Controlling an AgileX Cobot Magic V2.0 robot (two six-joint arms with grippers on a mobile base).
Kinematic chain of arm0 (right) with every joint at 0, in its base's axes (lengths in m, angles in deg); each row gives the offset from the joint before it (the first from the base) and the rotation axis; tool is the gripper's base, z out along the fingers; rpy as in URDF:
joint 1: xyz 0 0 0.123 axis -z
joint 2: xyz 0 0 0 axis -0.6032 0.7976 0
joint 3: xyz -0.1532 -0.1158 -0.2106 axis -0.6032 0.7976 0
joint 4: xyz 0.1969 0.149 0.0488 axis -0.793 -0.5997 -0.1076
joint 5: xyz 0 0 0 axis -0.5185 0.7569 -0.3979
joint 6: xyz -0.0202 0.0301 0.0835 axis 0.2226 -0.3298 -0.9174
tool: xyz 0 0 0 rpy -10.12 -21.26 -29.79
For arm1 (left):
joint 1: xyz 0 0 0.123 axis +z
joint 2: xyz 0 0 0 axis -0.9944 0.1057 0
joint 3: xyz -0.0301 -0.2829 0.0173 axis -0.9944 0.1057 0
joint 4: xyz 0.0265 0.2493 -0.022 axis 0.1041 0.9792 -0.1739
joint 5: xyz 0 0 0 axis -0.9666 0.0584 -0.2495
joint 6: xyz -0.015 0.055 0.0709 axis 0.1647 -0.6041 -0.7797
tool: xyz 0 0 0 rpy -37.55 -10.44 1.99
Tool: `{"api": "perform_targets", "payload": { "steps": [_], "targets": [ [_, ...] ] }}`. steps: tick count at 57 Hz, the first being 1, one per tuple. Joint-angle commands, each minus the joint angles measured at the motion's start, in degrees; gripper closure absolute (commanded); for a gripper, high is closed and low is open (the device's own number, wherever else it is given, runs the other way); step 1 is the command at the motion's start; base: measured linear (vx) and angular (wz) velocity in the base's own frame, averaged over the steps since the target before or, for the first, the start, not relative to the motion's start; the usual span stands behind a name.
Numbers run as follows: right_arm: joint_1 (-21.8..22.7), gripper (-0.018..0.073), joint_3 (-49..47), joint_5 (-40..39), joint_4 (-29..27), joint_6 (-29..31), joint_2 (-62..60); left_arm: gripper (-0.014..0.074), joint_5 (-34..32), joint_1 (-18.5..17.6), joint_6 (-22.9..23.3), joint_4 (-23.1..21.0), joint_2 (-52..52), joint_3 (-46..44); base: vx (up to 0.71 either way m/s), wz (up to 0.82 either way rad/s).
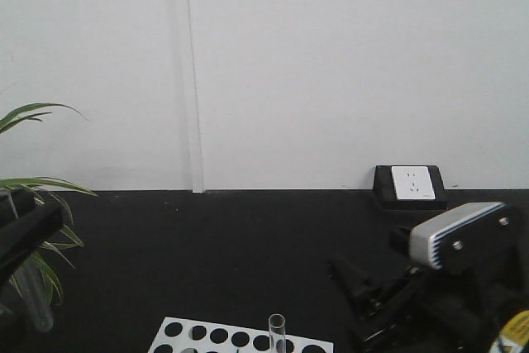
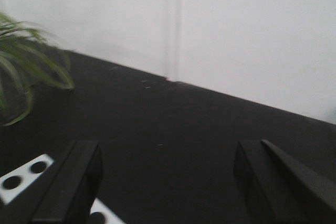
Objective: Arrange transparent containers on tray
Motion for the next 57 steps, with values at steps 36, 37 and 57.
{"api": "perform_targets", "payload": {
  "steps": [36,37,57],
  "targets": [
    [-5.95,-0.0015,-2.00,-26.88,7.97,-4.73,20.90,0.0600,3.78,-0.23,1.47,-0.85,-10.18,8.15,0.00,0.00],
    [-5.95,-0.0015,-2.00,-27.18,7.97,-4.80,21.22,0.0600,3.78,-0.23,1.47,-0.85,-10.18,8.15,0.00,0.00],
    [-5.95,0.0084,-2.00,-31.43,8.21,-7.37,25.18,0.0600,5.08,-0.23,1.47,-0.85,-10.18,8.15,0.00,0.00]
  ]
}}
